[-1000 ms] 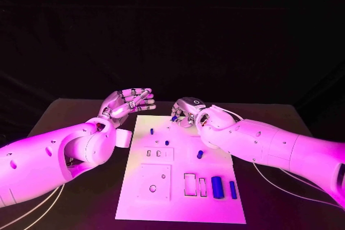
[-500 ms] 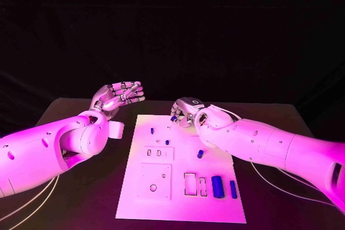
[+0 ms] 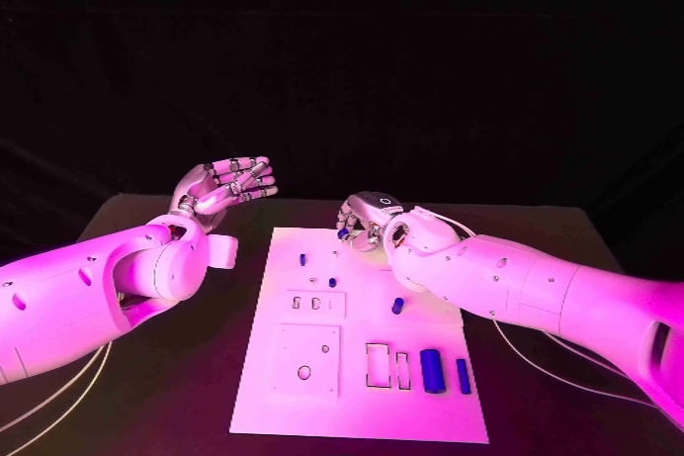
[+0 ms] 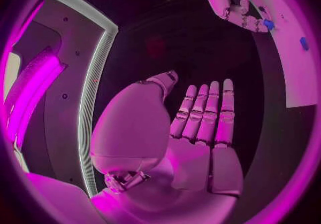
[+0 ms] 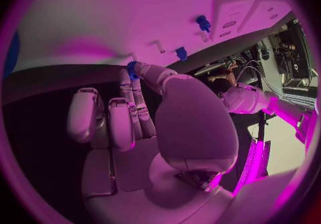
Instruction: Assemble the parts on the task board
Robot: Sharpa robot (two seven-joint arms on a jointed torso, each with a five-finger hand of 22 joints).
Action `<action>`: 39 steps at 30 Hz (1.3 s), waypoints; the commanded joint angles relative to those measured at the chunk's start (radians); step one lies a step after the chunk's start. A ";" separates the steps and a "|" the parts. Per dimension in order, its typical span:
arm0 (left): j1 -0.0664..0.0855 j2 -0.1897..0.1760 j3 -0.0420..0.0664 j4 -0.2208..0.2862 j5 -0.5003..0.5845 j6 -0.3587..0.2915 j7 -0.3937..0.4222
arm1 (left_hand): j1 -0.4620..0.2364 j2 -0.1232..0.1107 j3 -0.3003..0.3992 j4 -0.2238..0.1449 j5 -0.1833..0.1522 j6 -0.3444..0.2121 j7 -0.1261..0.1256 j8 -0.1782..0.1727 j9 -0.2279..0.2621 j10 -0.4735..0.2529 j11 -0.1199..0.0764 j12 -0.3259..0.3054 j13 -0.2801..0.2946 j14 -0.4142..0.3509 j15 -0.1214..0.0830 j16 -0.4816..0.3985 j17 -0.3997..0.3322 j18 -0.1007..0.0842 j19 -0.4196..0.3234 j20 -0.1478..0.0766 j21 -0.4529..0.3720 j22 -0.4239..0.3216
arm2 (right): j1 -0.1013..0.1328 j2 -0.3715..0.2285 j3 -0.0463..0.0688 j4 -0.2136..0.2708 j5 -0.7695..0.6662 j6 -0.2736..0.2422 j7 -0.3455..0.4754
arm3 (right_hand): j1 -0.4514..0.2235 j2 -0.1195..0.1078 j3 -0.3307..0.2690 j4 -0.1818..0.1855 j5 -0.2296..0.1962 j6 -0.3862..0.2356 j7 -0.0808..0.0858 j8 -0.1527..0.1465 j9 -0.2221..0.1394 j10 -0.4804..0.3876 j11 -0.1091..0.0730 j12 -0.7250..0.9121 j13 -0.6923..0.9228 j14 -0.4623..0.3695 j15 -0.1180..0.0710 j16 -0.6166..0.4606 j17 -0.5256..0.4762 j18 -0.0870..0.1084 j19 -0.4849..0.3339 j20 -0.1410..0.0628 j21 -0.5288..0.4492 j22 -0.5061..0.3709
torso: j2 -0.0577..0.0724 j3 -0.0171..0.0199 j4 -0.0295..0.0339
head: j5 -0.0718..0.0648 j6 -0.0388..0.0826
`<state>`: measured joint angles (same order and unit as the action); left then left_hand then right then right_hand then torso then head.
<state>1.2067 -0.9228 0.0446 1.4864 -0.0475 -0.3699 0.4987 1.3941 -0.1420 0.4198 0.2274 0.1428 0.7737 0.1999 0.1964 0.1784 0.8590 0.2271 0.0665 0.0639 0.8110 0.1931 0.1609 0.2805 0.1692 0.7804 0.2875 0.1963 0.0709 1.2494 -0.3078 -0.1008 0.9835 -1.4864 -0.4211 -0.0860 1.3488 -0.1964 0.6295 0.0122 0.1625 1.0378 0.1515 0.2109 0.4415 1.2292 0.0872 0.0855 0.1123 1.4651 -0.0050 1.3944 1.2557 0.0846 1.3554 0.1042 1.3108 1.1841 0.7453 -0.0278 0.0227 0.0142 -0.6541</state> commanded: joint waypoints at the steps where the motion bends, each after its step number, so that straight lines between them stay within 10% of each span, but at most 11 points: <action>1: 0.005 0.003 0.001 -0.002 0.000 0.003 0.014 | -0.009 -0.001 0.002 -0.004 -0.001 -0.008 0.041 -0.005 -0.001 -0.010 0.002 -0.005 -0.001 -0.006 0.002 -0.005 -0.001 0.001 -0.007 0.002 -0.007 0.000 | -0.007 0.006 -0.004 0.002 0.000 0.032 0.008 | -0.004 -0.013 0.007 -0.003 0.000 -0.010 0.001 -0.008 0.000 -0.007 -0.004 -0.009 -0.001 0.047 0.007 0.002 -0.005 0.001 -0.011 0.000 -0.008 -0.004 | 0.000 0.0001 -0.0016 | 0.005 0.001; 27: 0.005 0.006 0.001 -0.029 0.004 -0.004 0.017 | -0.008 0.000 0.002 -0.005 -0.001 -0.007 0.044 -0.004 0.000 -0.022 0.002 -0.005 -0.001 -0.007 0.002 -0.010 -0.001 0.001 -0.005 0.002 -0.006 0.000 | -0.012 -0.014 -0.007 0.035 -0.007 0.031 0.000 | -0.010 -0.023 0.009 -0.007 -0.001 -0.016 0.006 -0.011 0.003 -0.016 0.002 -0.017 -0.002 0.047 0.012 0.006 -0.002 0.002 -0.014 0.005 -0.011 -0.007 | 0.000 0.0007 -0.0036 | 0.007 -0.003; 32: 0.005 0.006 0.001 -0.031 0.005 -0.004 0.017 | -0.008 0.000 0.002 -0.005 -0.001 -0.007 0.044 -0.004 0.000 -0.022 0.002 -0.005 -0.001 -0.007 0.002 -0.010 -0.001 0.001 -0.005 0.002 -0.006 0.000 | -0.012 -0.013 -0.007 0.031 0.005 0.004 0.015 | -0.032 -0.055 -0.036 0.001 -0.001 -0.119 0.030 -0.075 -0.015 -0.215 0.037 -0.023 -0.049 -0.020 0.040 -0.134 -0.224 0.055 -0.177 0.031 -0.219 -0.263 | 0.000 0.0007 -0.0027 | 0.006 -0.002; 35: 0.005 0.006 0.001 -0.031 0.005 -0.004 0.017 | -0.008 0.000 0.002 -0.005 -0.001 -0.007 0.044 -0.004 0.000 -0.022 0.002 -0.005 -0.001 -0.007 0.002 -0.010 -0.001 0.001 -0.005 0.002 -0.006 0.000 | -0.012 -0.014 -0.007 0.030 0.012 -0.010 0.020 | 0.022 -0.018 -0.181 0.012 0.004 -0.176 0.025 -0.119 -0.040 -0.299 0.044 -0.004 -0.045 -0.041 0.043 -0.207 -0.327 0.074 -0.222 0.036 -0.334 -0.374 | 0.000 0.0007 -0.0027 | 0.006 -0.001; 39: 0.005 0.005 0.001 -0.031 0.006 -0.003 0.016 | -0.008 0.000 0.002 -0.005 -0.001 -0.007 0.044 -0.004 0.000 -0.022 0.002 -0.005 -0.001 -0.007 0.002 -0.010 -0.001 0.001 -0.005 0.002 -0.006 0.000 | -0.012 -0.020 -0.007 0.029 0.017 -0.022 0.021 | 0.049 -0.006 -0.233 0.025 0.007 -0.198 0.015 -0.134 -0.053 -0.315 0.044 0.006 -0.046 -0.042 0.044 -0.216 -0.345 0.077 -0.219 0.035 -0.358 -0.392 | 0.000 0.0010 -0.0040 | 0.007 0.000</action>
<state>1.2079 -0.9190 0.0448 1.4543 -0.0456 -0.3751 0.5012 1.3942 -0.1420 0.4197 0.2274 0.1428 0.7738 0.1999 0.1964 0.1786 0.8433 0.2323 0.0665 0.0640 0.8111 0.1931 0.1544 0.2805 0.1693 0.7805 0.2875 0.1963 0.0711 1.2372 -0.3253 -0.1077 1.0133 -1.4765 -0.4203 -0.0813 1.3892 -0.2011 0.3996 0.0371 0.1666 0.8442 0.1665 0.0790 0.3895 0.9195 0.1322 0.0903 0.0660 1.4306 0.0392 1.1798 0.9120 0.1549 1.1370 0.1396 0.9545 0.7934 0.7452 -0.0269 0.0196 0.0204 -0.6546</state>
